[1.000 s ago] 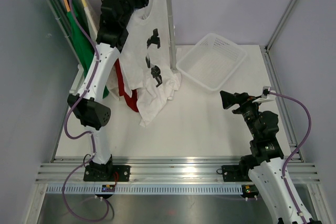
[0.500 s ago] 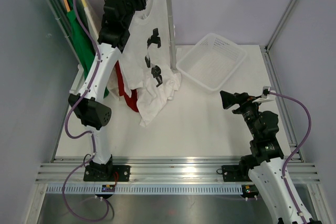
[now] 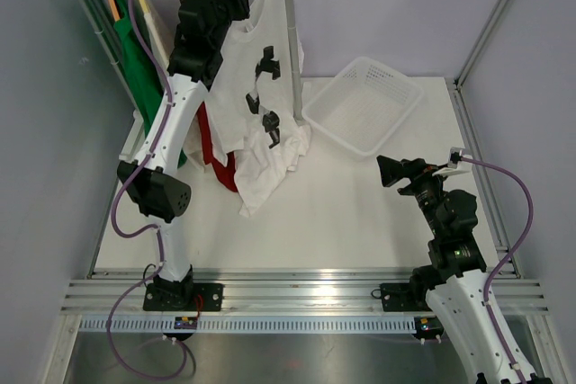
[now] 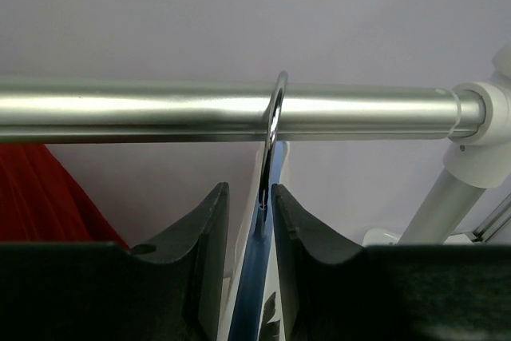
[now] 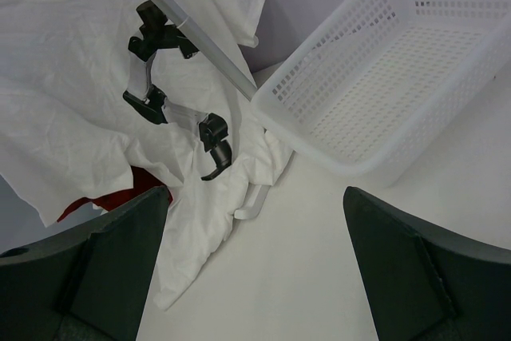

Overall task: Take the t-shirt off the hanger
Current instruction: Grab a hanger with a tshirt on it with the left arm

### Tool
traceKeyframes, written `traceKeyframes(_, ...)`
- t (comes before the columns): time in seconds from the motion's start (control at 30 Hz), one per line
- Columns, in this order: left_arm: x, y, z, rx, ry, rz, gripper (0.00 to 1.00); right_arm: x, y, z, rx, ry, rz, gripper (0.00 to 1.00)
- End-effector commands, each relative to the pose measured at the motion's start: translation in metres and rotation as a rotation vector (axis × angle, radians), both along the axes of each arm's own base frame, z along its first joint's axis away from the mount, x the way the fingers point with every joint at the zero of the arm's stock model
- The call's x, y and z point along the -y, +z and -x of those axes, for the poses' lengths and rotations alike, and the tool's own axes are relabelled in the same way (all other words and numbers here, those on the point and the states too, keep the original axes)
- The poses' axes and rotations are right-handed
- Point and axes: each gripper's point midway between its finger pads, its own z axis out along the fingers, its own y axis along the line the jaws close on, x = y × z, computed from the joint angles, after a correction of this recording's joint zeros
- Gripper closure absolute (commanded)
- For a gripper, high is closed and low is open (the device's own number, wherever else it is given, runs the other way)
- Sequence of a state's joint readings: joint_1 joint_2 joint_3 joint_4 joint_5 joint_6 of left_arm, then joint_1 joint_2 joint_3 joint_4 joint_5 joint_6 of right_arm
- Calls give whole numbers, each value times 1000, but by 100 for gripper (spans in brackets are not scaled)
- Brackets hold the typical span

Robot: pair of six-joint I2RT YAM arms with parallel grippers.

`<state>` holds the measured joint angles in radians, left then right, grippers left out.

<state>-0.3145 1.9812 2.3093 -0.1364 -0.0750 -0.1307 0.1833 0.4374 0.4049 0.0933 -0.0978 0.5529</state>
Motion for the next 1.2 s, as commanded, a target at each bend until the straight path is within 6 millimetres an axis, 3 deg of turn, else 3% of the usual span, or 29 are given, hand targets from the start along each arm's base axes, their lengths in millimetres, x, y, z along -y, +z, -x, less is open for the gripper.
traceKeyframes(0.0,2,-8,-3,-16,-1,-17,69,-2,12,0,51,10,10,1)
traceKeyframes(0.4,7,-20,-5,-46,-24,-21,84,-3,9,-3,39,12,13,1)
traceKeyframes(0.5,7,-18,-5,-43,-27,-17,100,-3,9,-3,38,15,13,1)
traceKeyframes(0.6,5,-9,-3,-21,-18,-2,100,-4,8,-5,33,17,14,1)
traceKeyframes(0.97,-6,70,23,166,-7,108,100,-5,6,-6,26,21,17,1)
traceKeyframes(1.17,-9,92,37,213,-20,136,100,-5,6,-7,25,23,18,1)
